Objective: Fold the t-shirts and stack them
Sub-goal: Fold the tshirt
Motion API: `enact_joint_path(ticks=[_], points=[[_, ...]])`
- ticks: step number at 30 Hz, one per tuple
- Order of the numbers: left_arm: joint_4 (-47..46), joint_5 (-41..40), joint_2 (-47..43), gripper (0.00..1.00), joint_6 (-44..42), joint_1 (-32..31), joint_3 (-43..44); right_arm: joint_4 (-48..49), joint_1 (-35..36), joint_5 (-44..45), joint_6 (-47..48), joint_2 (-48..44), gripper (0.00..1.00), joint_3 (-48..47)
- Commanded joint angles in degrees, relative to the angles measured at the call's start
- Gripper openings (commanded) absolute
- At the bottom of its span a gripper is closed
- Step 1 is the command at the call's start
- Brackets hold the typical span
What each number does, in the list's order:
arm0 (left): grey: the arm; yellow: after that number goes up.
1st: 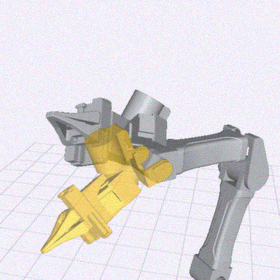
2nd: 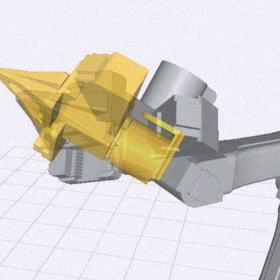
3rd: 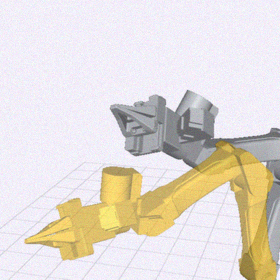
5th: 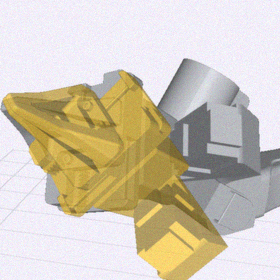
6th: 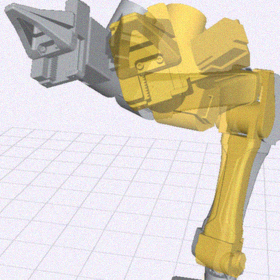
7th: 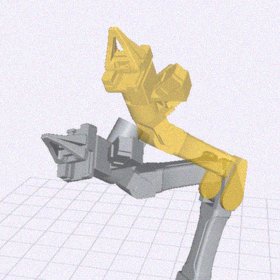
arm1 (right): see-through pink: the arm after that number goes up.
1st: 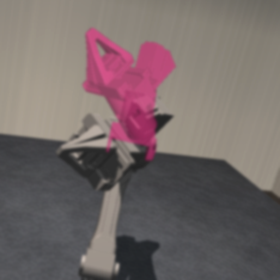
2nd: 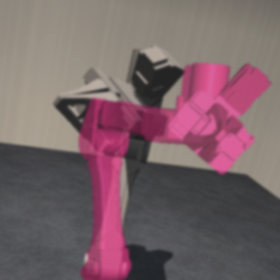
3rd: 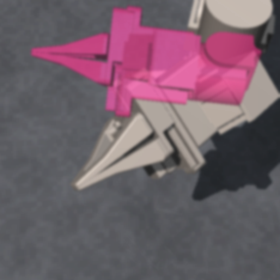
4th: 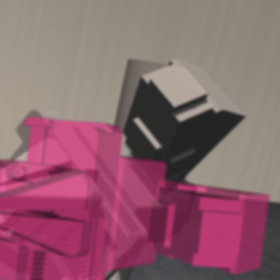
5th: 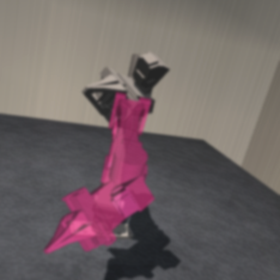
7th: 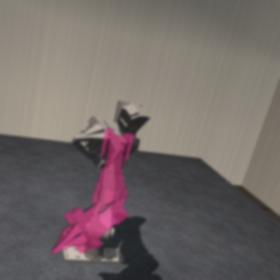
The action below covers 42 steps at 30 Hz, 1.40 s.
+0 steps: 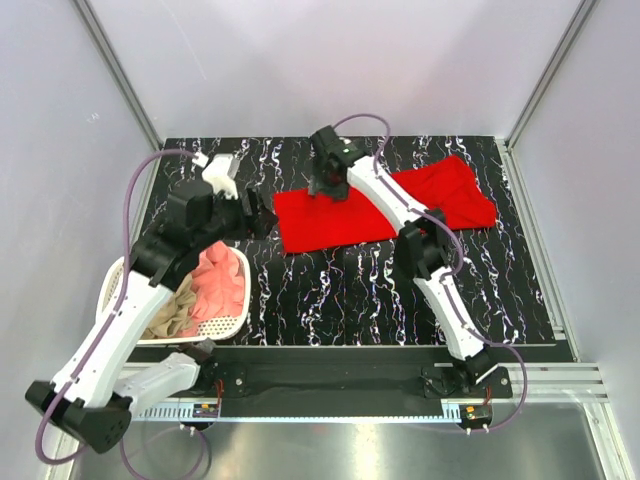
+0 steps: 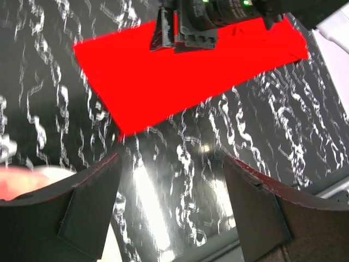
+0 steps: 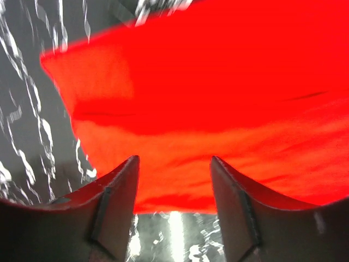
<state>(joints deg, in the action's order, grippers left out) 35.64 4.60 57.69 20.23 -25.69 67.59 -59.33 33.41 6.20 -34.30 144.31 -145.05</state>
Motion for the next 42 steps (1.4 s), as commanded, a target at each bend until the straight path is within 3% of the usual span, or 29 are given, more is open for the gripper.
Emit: enact_joint_path(ticks=[1,6,12,15,22,25,28,30,32,36,38,42], points=[[2.59,-1.35,-4.60,0.81,2.18,0.20,-3.68,-2.27,2.96,-1.10,-1.83,2.10,0.64,-1.98],[2.95,2.43,-7.76,0.81,5.26,0.29,-5.19,-2.64,6.84,1.71,0.29,2.65,0.68,1.60],[3.82,3.22,-8.56,0.81,5.87,0.47,-4.14,-2.72,8.60,2.94,0.82,0.98,0.70,13.02],[3.74,3.66,-8.91,0.81,6.14,0.47,-4.05,-2.20,9.04,3.03,0.82,-2.97,0.71,24.17],[2.68,3.75,-10.49,0.82,5.61,0.56,-4.75,5.37,9.22,-0.92,-2.34,-30.16,0.73,67.73],[2.42,4.19,-10.32,0.82,4.30,0.56,-5.01,2.05,9.22,0.13,-3.13,-42.30,0.76,73.15],[1.72,4.89,-9.88,0.82,3.85,0.56,-5.98,-2.52,8.08,3.81,-4.10,-49.10,0.82,67.83],[0.75,5.76,-9.70,0.82,4.03,0.56,-6.95,-5.34,3.70,7.06,-5.06,-49.74,0.90,63.51],[0.23,6.90,-9.00,0.81,4.20,0.64,-7.04,-5.01,-4.35,7.95,-5.24,-48.87,0.92,58.15],[0.48,8.05,-7.33,0.82,3.59,0.64,-5.46,-1.68,-17.10,6.99,-6.83,-40.20,0.93,50.33],[1.36,8.23,-6.28,0.81,2.63,0.64,-4.75,-1.31,-20.30,7.86,-7.27,-35.44,0.94,43.57],[3.29,7.79,-5.48,0.82,1.66,0.73,-3.61,-6.66,-24.35,11.29,-6.92,-17.37,0.95,25.91]])
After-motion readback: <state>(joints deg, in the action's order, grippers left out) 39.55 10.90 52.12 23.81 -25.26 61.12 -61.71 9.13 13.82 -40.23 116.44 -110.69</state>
